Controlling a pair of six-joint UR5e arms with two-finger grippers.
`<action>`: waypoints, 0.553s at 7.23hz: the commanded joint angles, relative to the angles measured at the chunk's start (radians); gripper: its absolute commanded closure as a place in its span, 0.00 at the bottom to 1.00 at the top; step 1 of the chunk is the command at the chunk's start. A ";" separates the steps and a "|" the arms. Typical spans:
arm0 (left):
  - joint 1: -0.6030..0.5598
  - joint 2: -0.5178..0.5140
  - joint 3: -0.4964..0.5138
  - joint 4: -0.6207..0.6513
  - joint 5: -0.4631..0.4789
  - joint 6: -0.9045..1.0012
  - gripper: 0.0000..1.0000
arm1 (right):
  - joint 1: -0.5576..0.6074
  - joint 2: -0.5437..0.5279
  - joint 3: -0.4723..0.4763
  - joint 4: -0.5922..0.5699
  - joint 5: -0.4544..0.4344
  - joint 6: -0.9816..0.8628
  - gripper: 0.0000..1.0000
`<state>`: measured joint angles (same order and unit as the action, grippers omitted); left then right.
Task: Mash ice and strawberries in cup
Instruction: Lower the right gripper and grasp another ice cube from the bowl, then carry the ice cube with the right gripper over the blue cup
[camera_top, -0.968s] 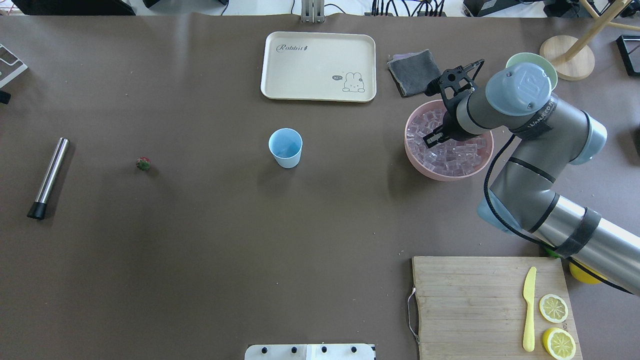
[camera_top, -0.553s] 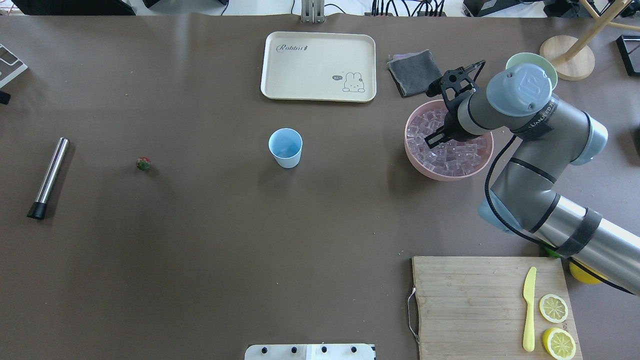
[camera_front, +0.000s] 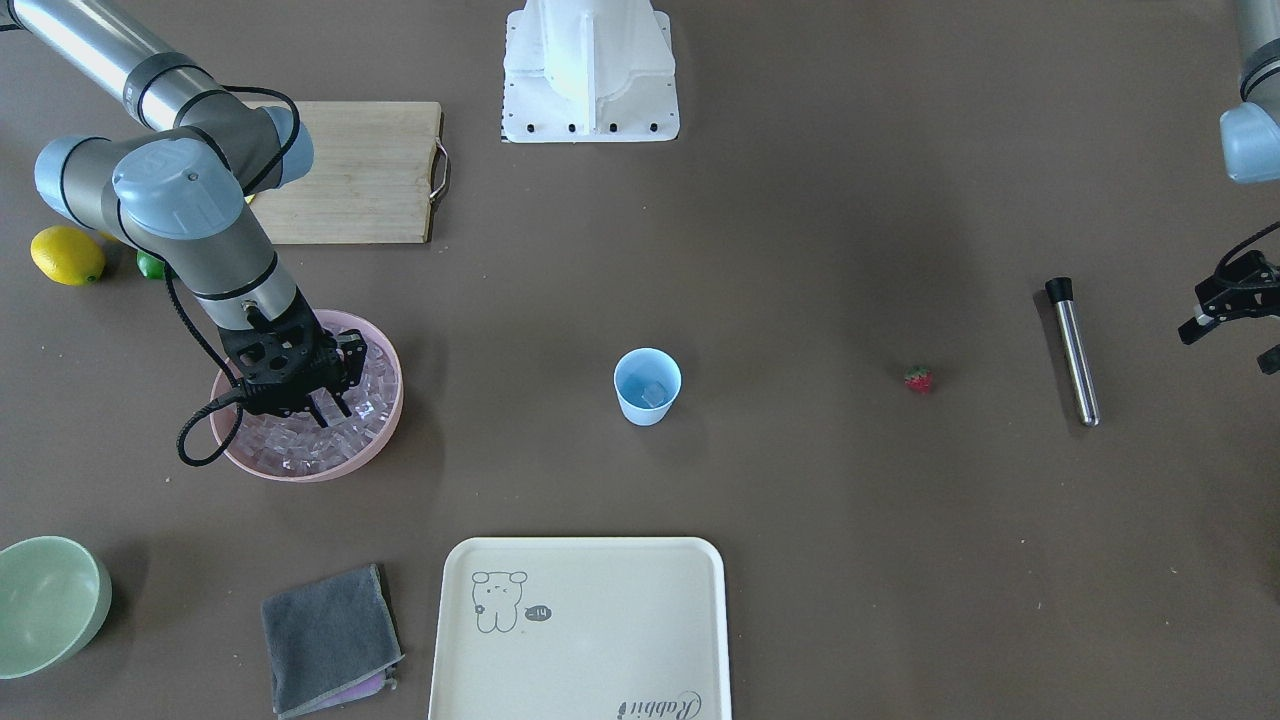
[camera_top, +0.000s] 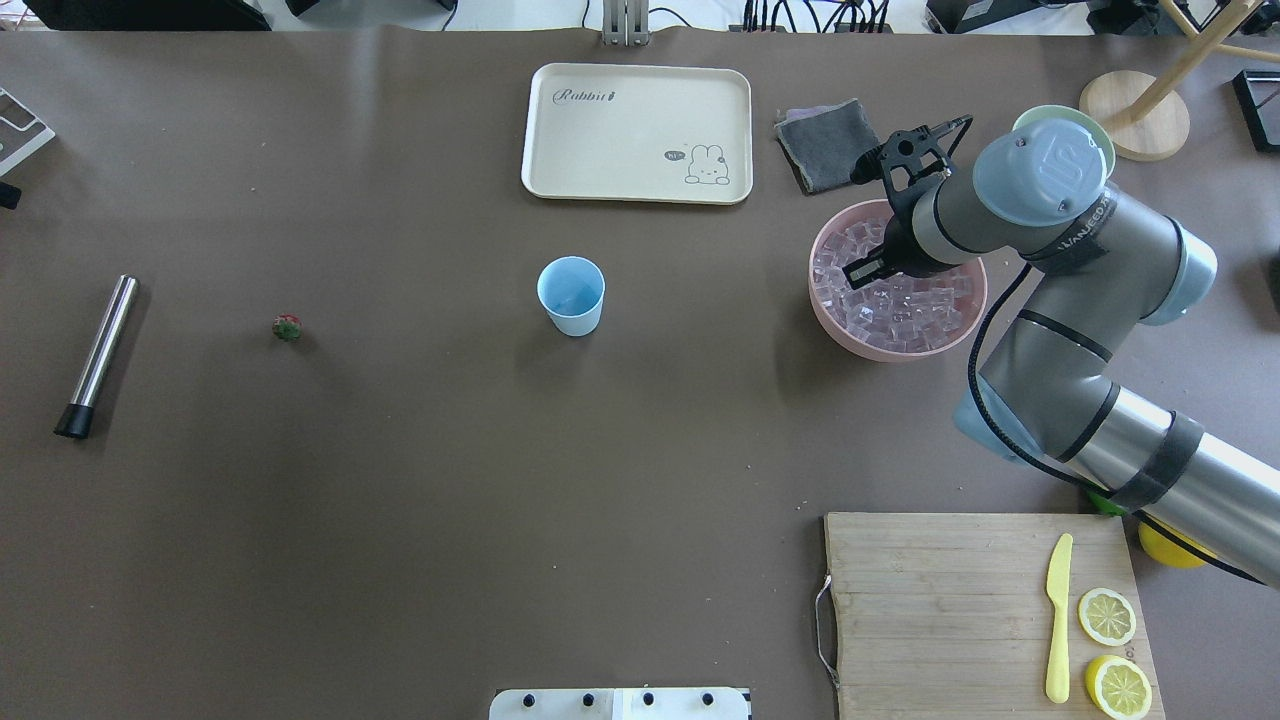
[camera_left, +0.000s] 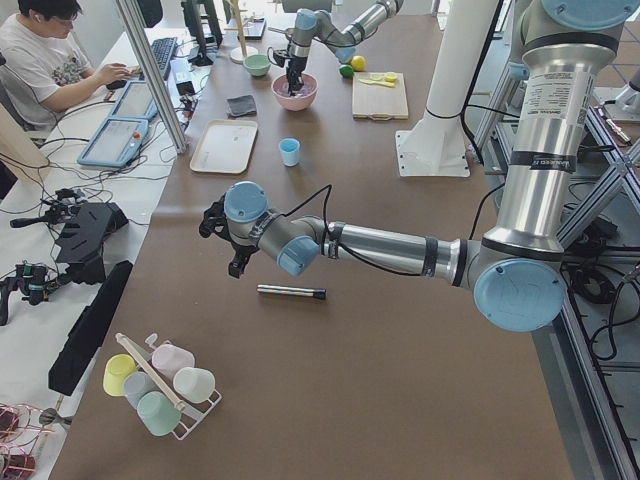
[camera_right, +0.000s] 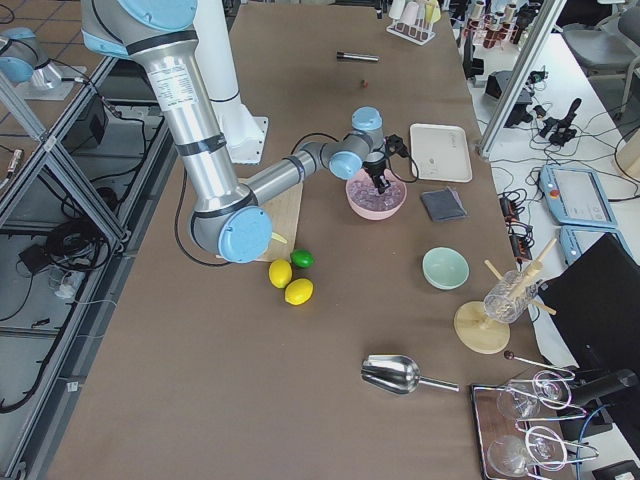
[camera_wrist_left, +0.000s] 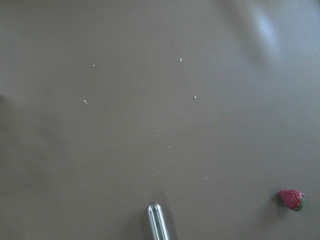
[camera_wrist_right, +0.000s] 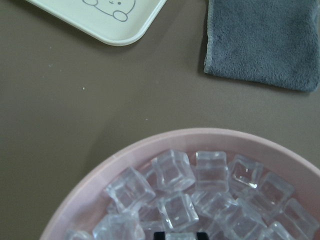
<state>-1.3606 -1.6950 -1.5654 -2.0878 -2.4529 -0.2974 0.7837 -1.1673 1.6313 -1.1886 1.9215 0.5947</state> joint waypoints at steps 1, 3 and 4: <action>0.000 0.000 -0.001 0.000 0.000 0.000 0.03 | 0.046 0.090 0.045 -0.136 0.078 0.028 1.00; 0.002 -0.003 0.001 0.000 0.000 0.000 0.03 | 0.042 0.228 0.056 -0.332 0.077 0.068 1.00; 0.002 -0.003 -0.002 0.000 0.000 0.000 0.03 | 0.032 0.288 0.042 -0.351 0.074 0.136 1.00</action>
<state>-1.3594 -1.6973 -1.5656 -2.0878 -2.4528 -0.2976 0.8231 -0.9592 1.6819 -1.4798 1.9966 0.6656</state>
